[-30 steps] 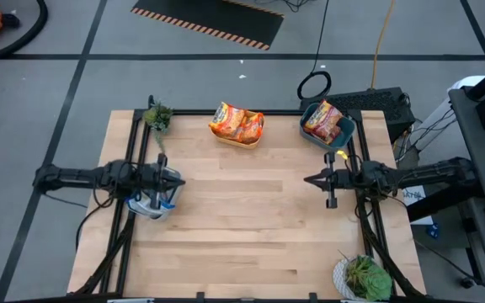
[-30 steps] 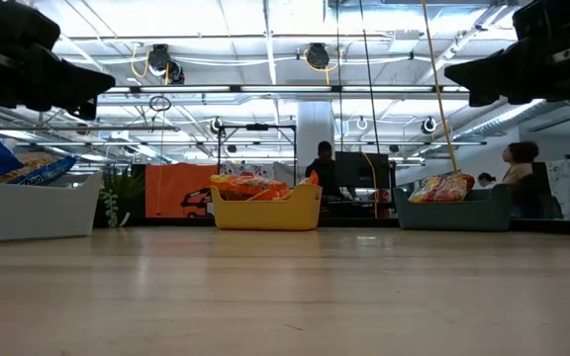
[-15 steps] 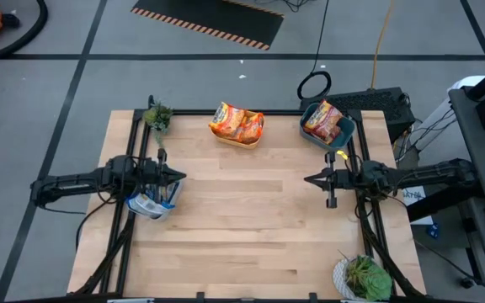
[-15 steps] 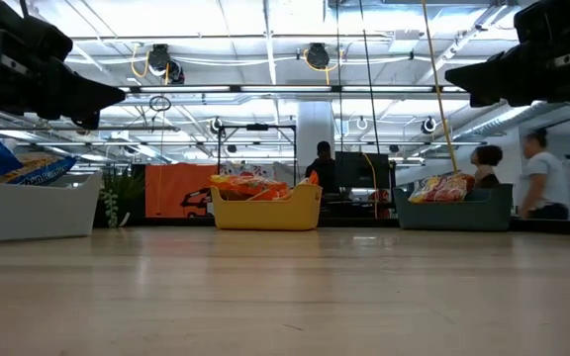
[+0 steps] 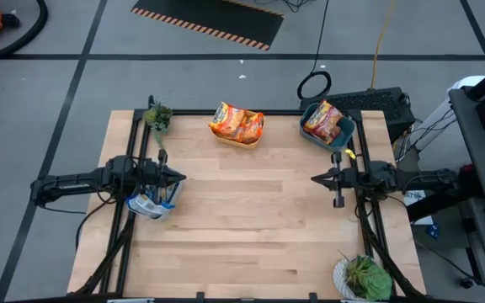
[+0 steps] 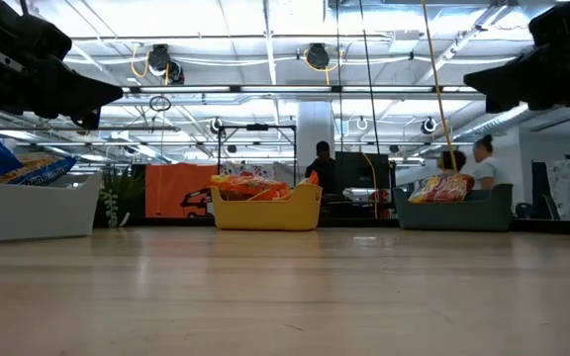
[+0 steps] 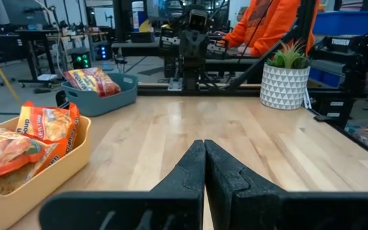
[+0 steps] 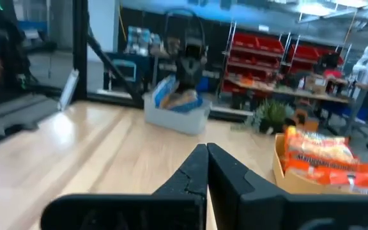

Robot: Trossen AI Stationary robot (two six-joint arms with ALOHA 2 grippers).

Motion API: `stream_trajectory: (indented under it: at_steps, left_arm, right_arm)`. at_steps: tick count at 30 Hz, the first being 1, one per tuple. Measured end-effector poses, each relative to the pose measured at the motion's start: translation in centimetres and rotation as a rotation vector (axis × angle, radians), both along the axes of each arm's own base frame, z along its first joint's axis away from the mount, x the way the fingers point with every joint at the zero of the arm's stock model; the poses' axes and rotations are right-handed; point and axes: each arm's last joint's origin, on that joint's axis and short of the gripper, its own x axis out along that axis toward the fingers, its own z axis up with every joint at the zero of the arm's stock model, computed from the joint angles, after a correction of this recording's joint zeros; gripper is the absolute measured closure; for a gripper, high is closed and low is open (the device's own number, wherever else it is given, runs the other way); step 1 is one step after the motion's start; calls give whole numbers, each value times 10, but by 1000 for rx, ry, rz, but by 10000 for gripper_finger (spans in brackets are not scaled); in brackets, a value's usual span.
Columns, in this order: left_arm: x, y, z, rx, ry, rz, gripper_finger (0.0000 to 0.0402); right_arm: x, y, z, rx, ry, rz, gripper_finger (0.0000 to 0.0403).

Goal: Sort Maruchan noodles
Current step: Return to Home Position

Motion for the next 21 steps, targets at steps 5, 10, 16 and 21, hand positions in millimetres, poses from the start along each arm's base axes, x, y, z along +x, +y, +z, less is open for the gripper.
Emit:
stream_trajectory:
  at_steps: [5,10,16,21]
  left_arm:
    - [0,0,0,-8,5,-3,399]
    - [1,-2,0,3,4,-59,398]
    - [3,-8,-3,-1,37,-121,398]
    - [3,-10,-3,-11,44,-114,398]
  right_arm:
    - [1,-2,-1,-1,14,-56,403]
    - [1,-2,-1,1,16,-54,403]
    - [1,-2,-1,66,15,-54,403]
    - [1,-2,0,61,4,-55,403]
